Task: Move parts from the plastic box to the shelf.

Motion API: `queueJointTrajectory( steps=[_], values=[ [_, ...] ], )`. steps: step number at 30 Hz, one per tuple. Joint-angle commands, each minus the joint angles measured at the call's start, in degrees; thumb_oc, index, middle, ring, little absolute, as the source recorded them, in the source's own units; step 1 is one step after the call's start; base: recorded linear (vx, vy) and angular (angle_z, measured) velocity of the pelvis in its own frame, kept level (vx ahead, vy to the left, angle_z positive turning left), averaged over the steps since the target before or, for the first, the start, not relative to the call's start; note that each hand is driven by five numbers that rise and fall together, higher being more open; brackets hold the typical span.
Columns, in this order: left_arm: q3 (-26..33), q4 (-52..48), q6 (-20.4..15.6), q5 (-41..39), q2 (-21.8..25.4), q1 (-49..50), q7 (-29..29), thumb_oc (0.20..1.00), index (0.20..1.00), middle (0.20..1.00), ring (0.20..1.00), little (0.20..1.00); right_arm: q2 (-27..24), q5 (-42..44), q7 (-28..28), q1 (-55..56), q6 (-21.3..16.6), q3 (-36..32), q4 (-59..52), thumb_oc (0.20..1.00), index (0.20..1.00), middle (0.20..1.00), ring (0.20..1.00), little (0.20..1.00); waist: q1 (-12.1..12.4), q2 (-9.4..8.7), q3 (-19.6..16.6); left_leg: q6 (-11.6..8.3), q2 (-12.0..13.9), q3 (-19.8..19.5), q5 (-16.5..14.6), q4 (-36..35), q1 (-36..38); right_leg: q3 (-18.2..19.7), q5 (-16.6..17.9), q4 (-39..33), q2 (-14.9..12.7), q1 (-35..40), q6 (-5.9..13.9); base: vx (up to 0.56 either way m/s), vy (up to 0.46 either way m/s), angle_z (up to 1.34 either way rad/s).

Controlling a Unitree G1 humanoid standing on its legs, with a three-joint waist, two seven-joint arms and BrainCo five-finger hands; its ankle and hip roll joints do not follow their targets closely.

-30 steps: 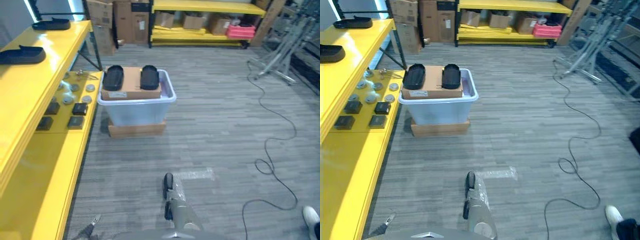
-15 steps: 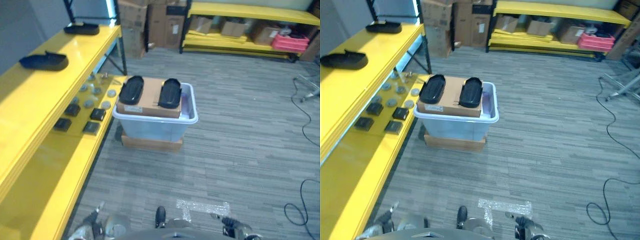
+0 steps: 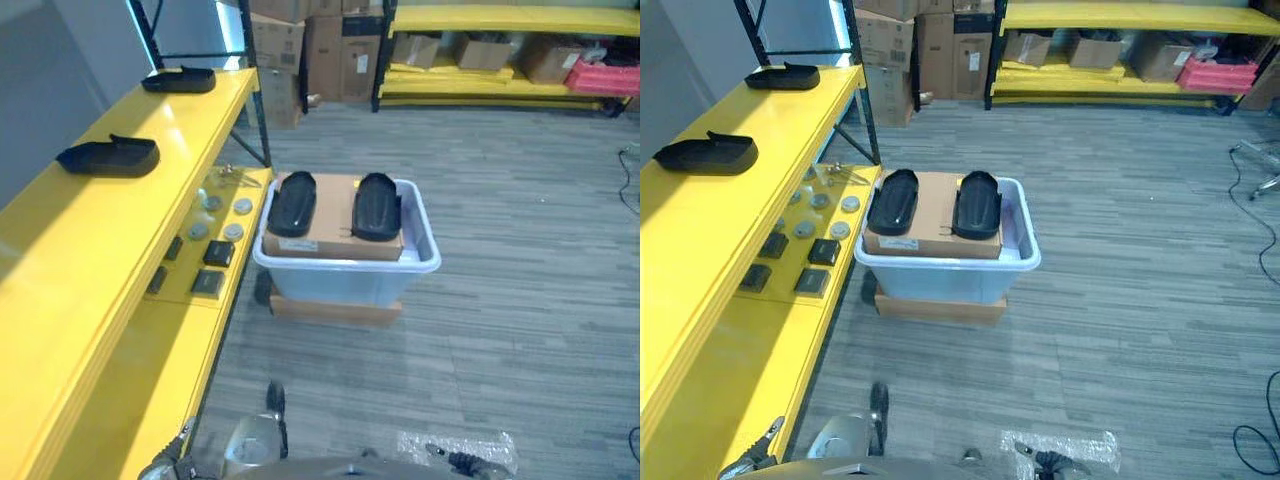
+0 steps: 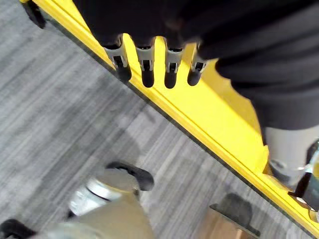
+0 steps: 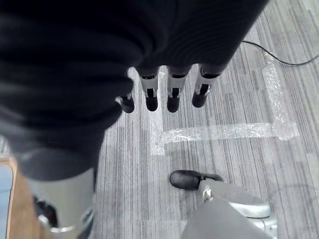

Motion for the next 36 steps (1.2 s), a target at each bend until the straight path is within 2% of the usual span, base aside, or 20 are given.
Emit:
queueJointTrajectory(
  steps=[1,3,5,7,8,9,13,19,25,28,29,30,31,34,35,36],
  values=[
    [-3.77,-3.24,-0.39,3.46,1.19,-1.41,-0.71,1.0,1.0,1.0,1.0,1.0,2.14,3.56,-0.18,-1.5,-1.9,0.62,-0.39,1.0,1.0,1.0,1.0,1.0,1.23,-2.07,-0.08,5.76,-6.34,-0.83,0.65,-3.3,-2.75,-5.43,2.94,20.37,-0.53,-5.28,1.62,0.31,0.309,-0.09],
    [-5.29,-3.57,-0.34,2.27,1.04,-1.68,-0.29,1.0,1.0,1.0,1.0,1.0,2.56,3.48,0.0,-2.13,-2.18,0.96,-1.06,1.0,1.0,1.0,1.0,1.0,0.43,-0.85,0.35,6.93,-6.8,-1.85,-0.28,-4.71,-0.11,-4.38,5.68,28.81,-1.88,-11.9,1.84,0.18,0.2,-0.17],
    [-5.83,-3.78,-0.01,1.34,1.04,-1.99,-0.08,1.0,1.0,1.0,1.0,1.0,2.9,3.36,0.2,-2.6,-2.36,1.34,-1.39,1.0,1.0,1.0,1.0,1.0,0.23,-0.22,0.51,6.93,-6.65,-2.31,-0.5,-5.51,0.94,-4.59,6.92,28.61,-2.32,-14.9,1.53,0.04,-0.007,0.43],
    [-6.48,-4.27,0.17,0.77,1.28,-2.41,-0.05,1.0,1.0,1.0,1.0,1.0,3.25,3.79,0.3,-3.26,-2.66,1.97,-2.02,1.0,1.0,1.0,1.0,1.0,0.26,0.04,1.1,6.18,-6.39,-3.01,-0.62,-6.33,2.33,-5.49,8.37,23.2,-3.21,-17.37,1.42,0.01,-0.174,0.22],
    [-6.93,-4.59,0.29,0.4,1.67,-2.84,-0.09,1.0,1.0,1.0,1.0,1.0,3.32,4.26,0.52,-3.64,-3.15,2.57,-2.57,1.0,1.0,1.0,1.0,1.0,0.24,-0.35,1.85,5.19,-6.07,-3.43,-1.13,-6.6,3.07,-6.59,9.82,14.39,-3.85,-17.58,2.0,0.03,-0.36,0.01],
    [-6.89,-4.53,0.13,0.0,2.43,-2.97,-0.09,1.0,1.0,1.0,1.0,1.0,3.5,4.1,0.67,-3.6,-3.69,2.58,-2.65,1.0,1.0,1.0,1.0,1.0,-0.1,-1.61,2.51,5.18,-6.25,-4.17,-2.63,-5.78,3.27,-4.72,13.45,9.07,-4.8,-18.9,3.17,0.03,-0.323,0.0],
    [-5.8,-4.15,0.57,0.1,2.33,-2.94,-0.03,1.0,1.0,1.0,1.0,1.0,3.33,4.78,-0.97,-3.13,-2.7,3.07,-3.19,1.0,1.0,1.0,1.0,1.0,-0.44,-2.69,2.41,3.88,-3.63,-4.42,-1.75,-6.31,3.88,-4.42,12.54,3.3,-2.89,-15.73,4.3,0.06,-0.255,0.3],
    [-4.98,-2.48,-0.64,4.88,0.91,-0.54,-0.51,1.0,1.0,1.0,1.0,1.0,1.99,5.51,-2.46,-1.62,-1.75,0.45,-1.65,1.0,1.0,1.0,1.0,1.0,0.44,-4.27,0.77,1.99,-1.61,-3.73,-1.14,-8.47,5.98,-6.99,11.49,-0.78,-1.53,-10.4,3.78,0.1,-0.143,0.14],
    [-5.3,-2.88,-1.54,6.69,1.21,0.77,-0.57,1.0,1.0,1.0,1.0,1.0,1.14,11.21,-3.18,-0.85,-3.36,-2.24,-0.22,1.0,1.0,1.0,1.0,1.0,1.05,-3.93,-0.22,1.03,-0.79,-3.95,-1.11,-9.18,6.7,-8.71,10.46,-2.17,-0.99,-7.98,3.22,0.06,-0.078,0.13],
    [-5.94,-3.53,-1.53,7.53,1.47,1.23,-0.3,1.0,1.0,1.0,1.0,1.0,1.05,18.96,-4.57,-1.5,-6.15,-4.03,-0.79,1.0,1.0,1.0,1.0,1.0,1.59,-3.21,-0.29,0.71,-0.58,-4.57,-0.76,-9.18,6.46,-9.39,10.06,-2.24,-0.94,-7.59,2.96,0.01,-0.058,0.04],
    [-6.1,-4.02,-1.27,8.44,1.82,1.89,-0.08,1.0,1.0,1.0,1.0,1.0,0.78,25.85,-6.42,-2.22,-9.99,-5.42,-2.76,1.0,1.0,1.0,1.0,1.0,1.83,-2.77,-0.28,0.47,-0.45,-4.84,-0.39,-9.18,6.31,-9.54,9.94,-2.32,-0.9,-7.41,2.86,0.01,-0.051,0.08],
    [-6.16,-4.03,-1.32,8.46,1.85,1.96,-0.11,1.0,1.0,1.0,1.0,1.0,0.71,26.13,-6.76,-2.32,-10.33,-5.63,-3.11,1.0,1.0,1.0,1.0,1.0,1.84,-2.74,-0.27,0.44,-0.41,-4.84,-0.36,-9.18,6.29,-9.57,9.93,-2.33,-0.9,-7.39,2.86,-0.02,-0.047,0.04],
    [-6.52,-4.39,-1.46,8.69,2.25,2.58,-0.4,1.0,1.0,1.0,1.0,1.0,-0.05,28.01,-10.2,-3.09,-16.37,-7.19,-7.38,1.0,1.0,1.0,1.0,1.0,1.74,-2.46,-0.17,0.22,-0.14,-4.75,-0.06,-9.18,5.97,-9.67,9.81,-2.45,-0.86,-7.46,2.71,-0.06,-0.019,0.07],
    [-5.99,-5.8,-1.6,7.51,2.67,3.72,-0.37,1.0,1.0,1.0,1.0,1.0,-2.69,23.6,-20.47,-3.23,-19.56,-9.22,-20.96,1.0,1.0,1.0,1.0,1.0,0.79,-2.26,0.2,-0.12,0.35,-4.4,0.27,-9.18,5.27,-9.51,9.53,-2.52,-0.72,-8.01,2.53,-0.08,0.009,0.04],
    [-5.2,-6.42,-1.74,7.2,2.69,4.44,-0.42,1.0,1.0,1.0,1.0,1.0,-4.83,18.76,-25.96,-2.69,-20.41,-11.19,-30.41,1.0,1.0,1.0,1.0,1.0,0.02,-2.24,0.24,-0.23,0.47,-4.21,0.14,-9.18,5.18,-9.47,9.32,-2.75,-0.67,-7.99,2.54,-0.08,0.042,-0.02],
    [-5.11,-6.51,-1.76,7.16,2.66,4.52,-0.4,1.0,1.0,1.0,1.0,1.0,-5.05,18.33,-26.25,-2.59,-20.78,-11.47,-31.24,1.0,1.0,1.0,1.0,1.0,-0.06,-2.23,0.24,-0.24,0.48,-4.18,0.12,-9.18,5.2,-9.46,9.29,-2.78,-0.66,-7.97,2.55,-0.07,0.056,-0.01]
  ],
)
